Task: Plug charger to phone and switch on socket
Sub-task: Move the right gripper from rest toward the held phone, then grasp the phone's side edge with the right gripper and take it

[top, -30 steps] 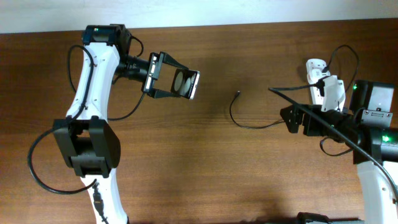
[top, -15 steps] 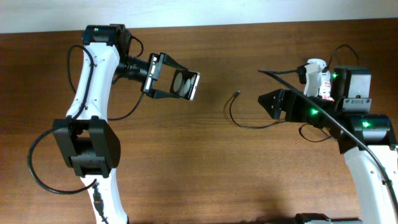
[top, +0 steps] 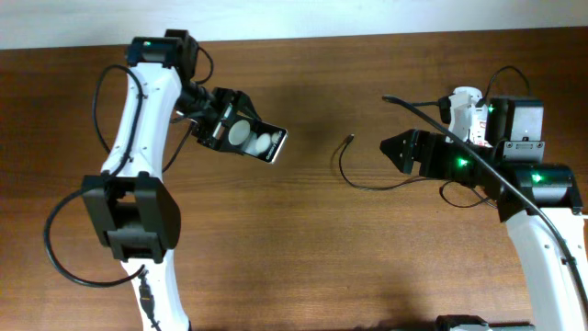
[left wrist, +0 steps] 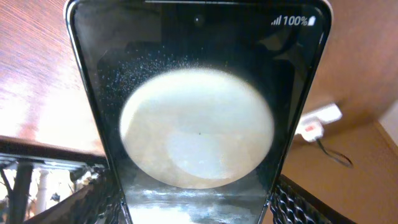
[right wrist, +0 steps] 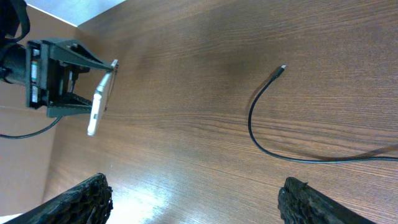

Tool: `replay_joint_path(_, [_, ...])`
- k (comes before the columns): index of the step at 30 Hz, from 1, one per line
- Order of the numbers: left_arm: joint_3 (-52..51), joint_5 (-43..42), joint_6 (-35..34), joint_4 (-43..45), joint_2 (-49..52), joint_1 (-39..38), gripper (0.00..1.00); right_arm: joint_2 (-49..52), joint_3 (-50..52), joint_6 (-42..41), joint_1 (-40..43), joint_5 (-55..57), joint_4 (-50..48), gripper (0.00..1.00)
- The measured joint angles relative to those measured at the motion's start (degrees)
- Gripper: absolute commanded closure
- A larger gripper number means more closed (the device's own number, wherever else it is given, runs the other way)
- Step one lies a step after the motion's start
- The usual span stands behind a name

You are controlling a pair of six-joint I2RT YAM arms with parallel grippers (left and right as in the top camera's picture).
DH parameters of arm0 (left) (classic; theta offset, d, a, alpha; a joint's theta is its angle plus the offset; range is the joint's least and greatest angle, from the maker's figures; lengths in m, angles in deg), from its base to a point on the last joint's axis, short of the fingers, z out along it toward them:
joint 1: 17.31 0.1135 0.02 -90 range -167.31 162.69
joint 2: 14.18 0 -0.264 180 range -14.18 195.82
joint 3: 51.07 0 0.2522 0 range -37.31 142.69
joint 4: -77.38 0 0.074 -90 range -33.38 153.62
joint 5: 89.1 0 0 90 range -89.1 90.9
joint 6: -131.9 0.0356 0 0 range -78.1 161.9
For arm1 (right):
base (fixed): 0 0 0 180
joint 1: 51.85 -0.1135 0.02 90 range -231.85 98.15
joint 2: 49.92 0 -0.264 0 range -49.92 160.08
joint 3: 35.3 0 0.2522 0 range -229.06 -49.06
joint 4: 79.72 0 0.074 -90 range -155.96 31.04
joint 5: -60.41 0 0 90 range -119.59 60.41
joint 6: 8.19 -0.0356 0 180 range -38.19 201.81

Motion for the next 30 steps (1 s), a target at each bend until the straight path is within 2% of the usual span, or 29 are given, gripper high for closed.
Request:
replay_joint_path(3, [0.0,6.8,-4.4,1.4,0.0,-3.4,1.00,0.3,0.0,0.0,0.0,0.0,-0.2,0.11])
replay_joint_path(6, [0.0,9.6,-7.8,3.1,0.0,-5.5,1.00,3.0,0.0,0.0,0.0,-0.1,-0.2,0.10])
replay_joint_path(10, [0.0,10.4,-10.0,5.4,0.0,-6.5,1.00,6.9,0.0,0.0,-0.7,-2.3,-0.9,0.11])
replay_joint_path(13, [0.0,10.6,-10.8,5.6,0.0,-6.5,1.00,9.6,0.0,-1.1,-4.4,-3.0,-4.1,0.11])
replay_joint_path(18, [0.0,10.8,-11.1,5.6,0.0,-6.5,1.00,14.5,-0.1,-7.7,-12.0,-3.5,-13.8,0.12])
replay_joint_path(25, [0.0,10.8,-11.1,5.6,0.0,-6.5,1.00,20.8,-0.1,-18.7,-18.5,-3.6,-24.0,0.14])
replay_joint_path(30, [0.0,10.8,-11.1,5.6,0.0,-6.5,1.00,23.4,-0.1,-26.3,-24.2,-0.4,-27.8,0.15])
